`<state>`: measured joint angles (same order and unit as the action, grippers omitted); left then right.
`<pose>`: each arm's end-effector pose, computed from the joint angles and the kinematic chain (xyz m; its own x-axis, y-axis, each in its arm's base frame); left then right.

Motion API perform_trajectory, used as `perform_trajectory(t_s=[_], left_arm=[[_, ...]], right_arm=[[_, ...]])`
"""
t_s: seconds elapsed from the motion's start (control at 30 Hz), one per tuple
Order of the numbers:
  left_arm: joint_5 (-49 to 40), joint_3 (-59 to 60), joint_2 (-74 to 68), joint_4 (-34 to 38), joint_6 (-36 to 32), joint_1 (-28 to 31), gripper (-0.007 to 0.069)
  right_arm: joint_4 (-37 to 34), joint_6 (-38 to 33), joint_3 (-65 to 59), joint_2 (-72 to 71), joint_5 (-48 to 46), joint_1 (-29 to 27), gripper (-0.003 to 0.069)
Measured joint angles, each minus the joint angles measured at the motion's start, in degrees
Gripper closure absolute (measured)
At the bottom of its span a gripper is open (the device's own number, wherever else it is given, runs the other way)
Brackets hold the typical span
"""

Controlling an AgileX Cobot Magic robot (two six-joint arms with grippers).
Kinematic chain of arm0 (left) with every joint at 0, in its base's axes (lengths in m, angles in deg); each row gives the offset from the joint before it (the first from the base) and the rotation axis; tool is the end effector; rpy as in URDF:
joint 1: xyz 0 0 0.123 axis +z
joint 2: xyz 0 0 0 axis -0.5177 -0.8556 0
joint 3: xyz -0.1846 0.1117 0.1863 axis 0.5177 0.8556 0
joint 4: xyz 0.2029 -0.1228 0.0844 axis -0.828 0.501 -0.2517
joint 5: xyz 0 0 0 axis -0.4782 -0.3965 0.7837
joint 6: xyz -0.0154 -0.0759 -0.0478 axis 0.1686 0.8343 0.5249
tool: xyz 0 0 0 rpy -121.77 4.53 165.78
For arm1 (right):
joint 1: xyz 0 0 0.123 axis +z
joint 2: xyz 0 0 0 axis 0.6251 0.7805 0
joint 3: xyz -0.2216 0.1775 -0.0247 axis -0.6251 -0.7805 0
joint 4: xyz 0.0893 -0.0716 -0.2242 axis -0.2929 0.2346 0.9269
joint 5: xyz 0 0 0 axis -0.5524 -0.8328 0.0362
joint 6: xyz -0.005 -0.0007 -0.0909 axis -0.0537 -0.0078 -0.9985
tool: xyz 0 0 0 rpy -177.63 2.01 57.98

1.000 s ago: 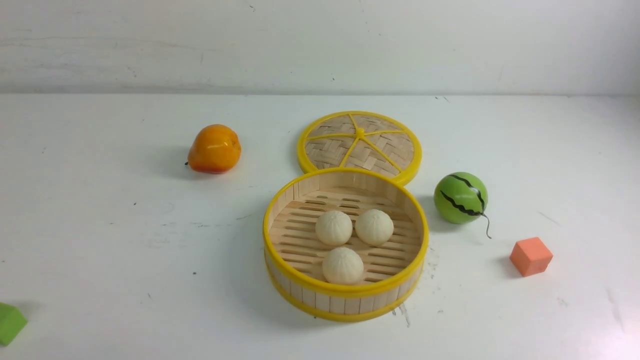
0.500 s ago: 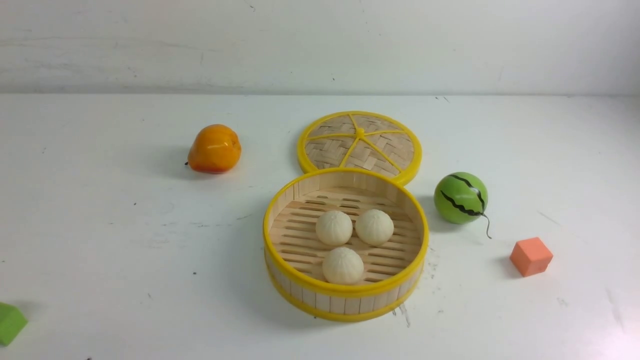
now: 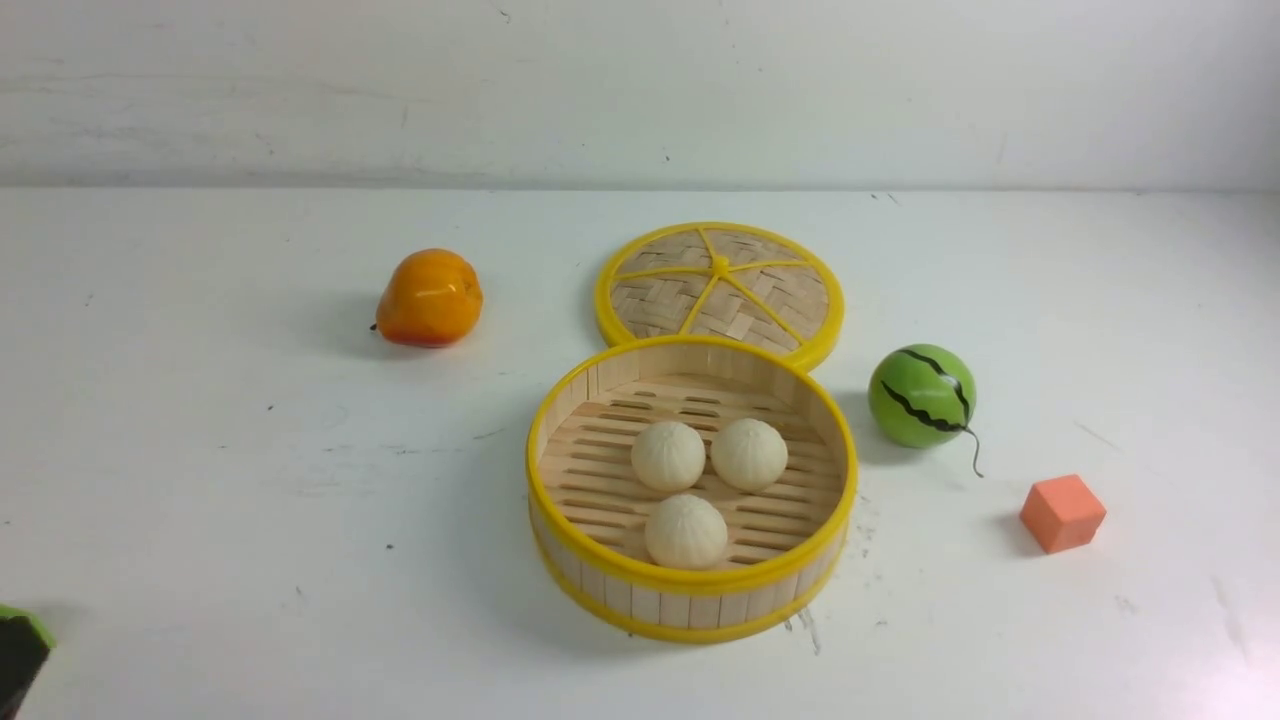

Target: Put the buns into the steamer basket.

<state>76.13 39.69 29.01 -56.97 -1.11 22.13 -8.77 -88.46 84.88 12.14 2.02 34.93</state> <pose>0.0599 -0.0091 0.2177 -0.0620 -0.2291 -0.9714 0.1420 0.9614 -0.2358 0.0521 -0.0016 0.1740 -0.2962 0.0718 -0.9524 0.0608 0.9966 0.0563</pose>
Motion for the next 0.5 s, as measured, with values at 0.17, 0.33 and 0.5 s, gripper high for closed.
perform_trajectory(t_s=[0.17,0.33,0.5], left_arm=[[-3.95,3.61,4.47,-0.12,0.12,7.42,0.0638],[-9.44,4.54,4.54,-0.12,0.12,8.74,0.0638],[-15.11,4.59,4.54,0.14,-0.37,8.74,0.0638]], right_arm=[[0.00,0.00,0.00,0.00,0.00,0.00,0.0637],[0.06,0.00,0.00,0.00,0.00,0.00,0.0631],[0.17,0.00,0.00,0.00,0.00,0.00,0.0626]])
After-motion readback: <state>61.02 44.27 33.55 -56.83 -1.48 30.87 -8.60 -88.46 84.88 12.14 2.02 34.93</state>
